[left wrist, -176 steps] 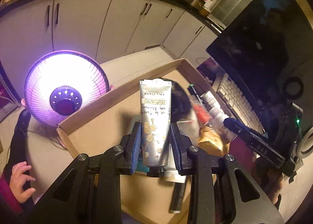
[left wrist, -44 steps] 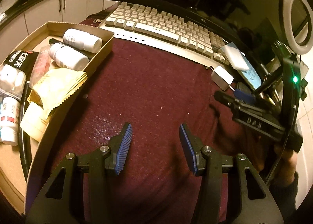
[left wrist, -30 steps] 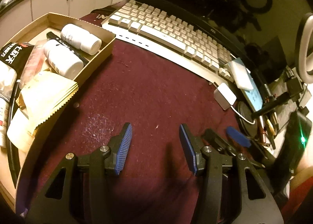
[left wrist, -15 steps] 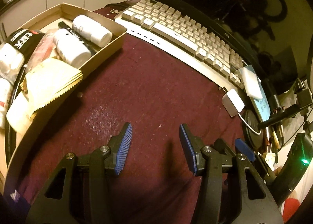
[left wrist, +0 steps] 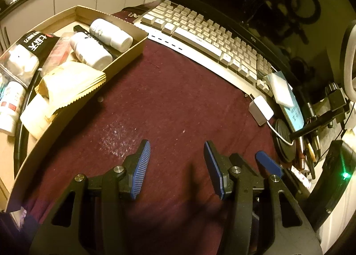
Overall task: Organize objects
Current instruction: 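Move both open grippers back over the desk toward the remaining items, then grasp the white charger with the right gripper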
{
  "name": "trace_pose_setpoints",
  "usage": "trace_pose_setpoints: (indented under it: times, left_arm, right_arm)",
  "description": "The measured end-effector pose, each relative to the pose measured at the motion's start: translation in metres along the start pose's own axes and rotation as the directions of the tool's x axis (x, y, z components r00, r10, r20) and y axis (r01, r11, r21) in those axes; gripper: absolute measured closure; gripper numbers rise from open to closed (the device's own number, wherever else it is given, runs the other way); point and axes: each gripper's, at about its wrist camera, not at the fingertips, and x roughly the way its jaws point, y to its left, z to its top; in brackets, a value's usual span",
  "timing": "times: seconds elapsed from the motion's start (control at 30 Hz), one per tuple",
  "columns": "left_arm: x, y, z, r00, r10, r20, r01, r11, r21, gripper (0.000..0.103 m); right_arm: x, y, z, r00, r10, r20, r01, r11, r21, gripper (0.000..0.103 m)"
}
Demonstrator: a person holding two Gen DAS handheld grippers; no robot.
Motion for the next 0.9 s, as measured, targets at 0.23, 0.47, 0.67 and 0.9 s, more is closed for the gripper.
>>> trace_pose_setpoints:
  times: [0.23, 0.47, 0.67, 0.9]
  left_arm:
    - [-0.005, 0.005, -0.001, 1.0, -0.004, 0.01, 0.004, 1.0, -0.011, 0.053]
    - [-0.009, 0.021, 0.007, 0.999, -0.032, 0.017, 0.033, 0.999, -0.03, 0.053]
    - [-0.009, 0.022, 0.007, 0.998, -0.065, 0.006, 0.065, 0.998, 0.018, 0.053]
    - [0.005, 0.005, 0.01, 0.989, -0.14, -0.04, 0.142, 0.988, 0.055, 0.053]
  right_arm:
    - [-0.009, -0.016, 0.004, 1.0, -0.004, 0.019, 0.003, 0.999, 0.043, 0.025]
    - [-0.013, -0.026, 0.003, 1.0, 0.006, -0.002, -0.006, 0.998, 0.055, 0.025]
    - [-0.026, -0.033, 0.01, 0.999, -0.027, 0.027, 0.026, 0.999, 0.028, 0.025]
    - [-0.021, -0.021, 0.025, 0.996, -0.084, 0.036, 0.087, 0.992, -0.089, 0.025]
